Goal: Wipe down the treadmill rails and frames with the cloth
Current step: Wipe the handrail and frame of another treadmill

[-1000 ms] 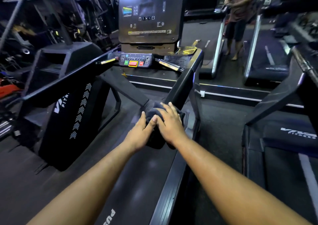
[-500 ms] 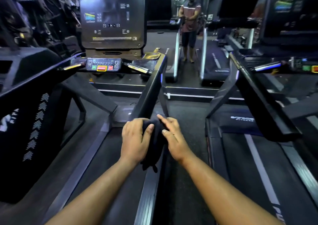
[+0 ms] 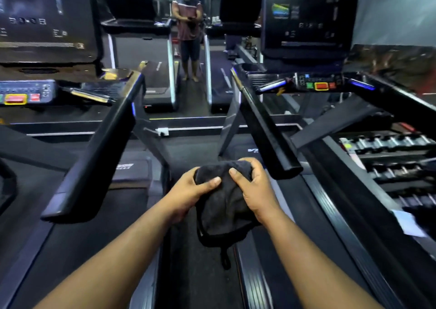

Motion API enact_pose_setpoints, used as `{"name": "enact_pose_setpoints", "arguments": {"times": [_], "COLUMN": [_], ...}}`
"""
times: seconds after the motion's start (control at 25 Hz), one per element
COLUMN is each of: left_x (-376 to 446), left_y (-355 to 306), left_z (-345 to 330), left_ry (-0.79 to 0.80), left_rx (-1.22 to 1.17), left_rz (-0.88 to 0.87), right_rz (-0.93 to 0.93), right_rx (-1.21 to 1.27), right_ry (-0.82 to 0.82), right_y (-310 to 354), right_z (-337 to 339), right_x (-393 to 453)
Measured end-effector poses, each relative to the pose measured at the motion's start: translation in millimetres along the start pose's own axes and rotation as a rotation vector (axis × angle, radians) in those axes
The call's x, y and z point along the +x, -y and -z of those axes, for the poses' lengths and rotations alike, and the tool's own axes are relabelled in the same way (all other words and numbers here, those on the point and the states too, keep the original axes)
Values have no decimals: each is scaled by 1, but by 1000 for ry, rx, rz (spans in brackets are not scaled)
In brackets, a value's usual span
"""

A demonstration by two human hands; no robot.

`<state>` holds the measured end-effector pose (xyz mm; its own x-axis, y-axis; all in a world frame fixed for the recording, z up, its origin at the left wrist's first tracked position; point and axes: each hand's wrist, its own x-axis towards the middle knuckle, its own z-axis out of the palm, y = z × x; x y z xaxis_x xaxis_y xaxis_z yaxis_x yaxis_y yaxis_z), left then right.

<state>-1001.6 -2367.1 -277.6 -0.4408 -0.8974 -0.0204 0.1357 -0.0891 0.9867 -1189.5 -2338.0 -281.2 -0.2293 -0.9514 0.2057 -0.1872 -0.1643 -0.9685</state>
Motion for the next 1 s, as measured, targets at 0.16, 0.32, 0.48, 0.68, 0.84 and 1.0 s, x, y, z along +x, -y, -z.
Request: {"name": "enact_pose_setpoints", "arguments": {"times": [0.16, 0.32, 0.48, 0.68, 0.84, 1.0], "left_x": [46, 100, 169, 236, 273, 287], "left_y": [0, -7, -10, 19, 9, 8], "left_z": [-42, -82, -90, -59, -42, -34], "left_ry": [-194, -113, -35, 233, 428, 487], "left_rx": [141, 325, 770, 975, 1286, 1422], "left_rz": [-159, -246, -249, -477, -540, -527], "right_rz": [64, 126, 84, -115, -174, -230], "right_rx": [-328, -612, -1126, -1624, -1787, -1884], "right_ry": [-305, -543, -660, -280, -242, -27], "right_y": [7, 35, 24, -26, -26, -22], "right_z": [42, 81, 86, 58, 46, 35], "right_x": [6, 26, 64, 68, 123, 121]}}
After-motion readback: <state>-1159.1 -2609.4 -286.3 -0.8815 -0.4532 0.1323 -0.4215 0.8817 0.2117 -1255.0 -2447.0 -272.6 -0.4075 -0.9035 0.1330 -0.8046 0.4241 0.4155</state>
